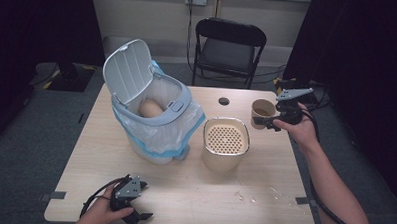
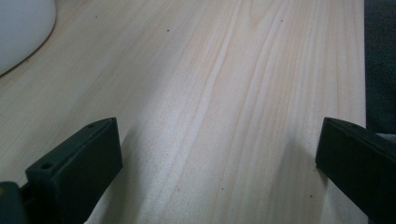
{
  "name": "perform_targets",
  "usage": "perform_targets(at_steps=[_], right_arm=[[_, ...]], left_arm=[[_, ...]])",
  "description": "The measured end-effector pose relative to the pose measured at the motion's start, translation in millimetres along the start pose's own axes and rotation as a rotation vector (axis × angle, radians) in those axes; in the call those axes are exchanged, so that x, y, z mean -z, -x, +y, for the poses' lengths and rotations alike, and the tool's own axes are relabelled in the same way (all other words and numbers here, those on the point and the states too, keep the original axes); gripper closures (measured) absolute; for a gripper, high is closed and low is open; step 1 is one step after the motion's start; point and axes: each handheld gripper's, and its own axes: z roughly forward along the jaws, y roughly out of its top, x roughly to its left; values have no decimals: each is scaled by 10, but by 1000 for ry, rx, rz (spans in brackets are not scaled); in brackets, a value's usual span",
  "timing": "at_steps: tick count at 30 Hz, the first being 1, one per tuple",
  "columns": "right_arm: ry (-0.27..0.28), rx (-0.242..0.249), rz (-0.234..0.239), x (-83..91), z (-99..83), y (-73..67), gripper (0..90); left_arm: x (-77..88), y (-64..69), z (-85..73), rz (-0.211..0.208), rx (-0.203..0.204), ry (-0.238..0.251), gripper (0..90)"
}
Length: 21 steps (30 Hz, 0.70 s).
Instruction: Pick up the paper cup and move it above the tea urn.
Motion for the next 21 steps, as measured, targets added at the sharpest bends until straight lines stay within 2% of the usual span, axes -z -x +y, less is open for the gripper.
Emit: perform_targets(at_steps=[7, 21], right_arm=[[11, 35, 22, -89, 34, 42, 281], [26, 84, -21, -210, 183, 7, 283]], left_arm=[[0, 0, 0, 0, 0, 0, 0], [1, -1, 0, 2, -3, 0, 0]])
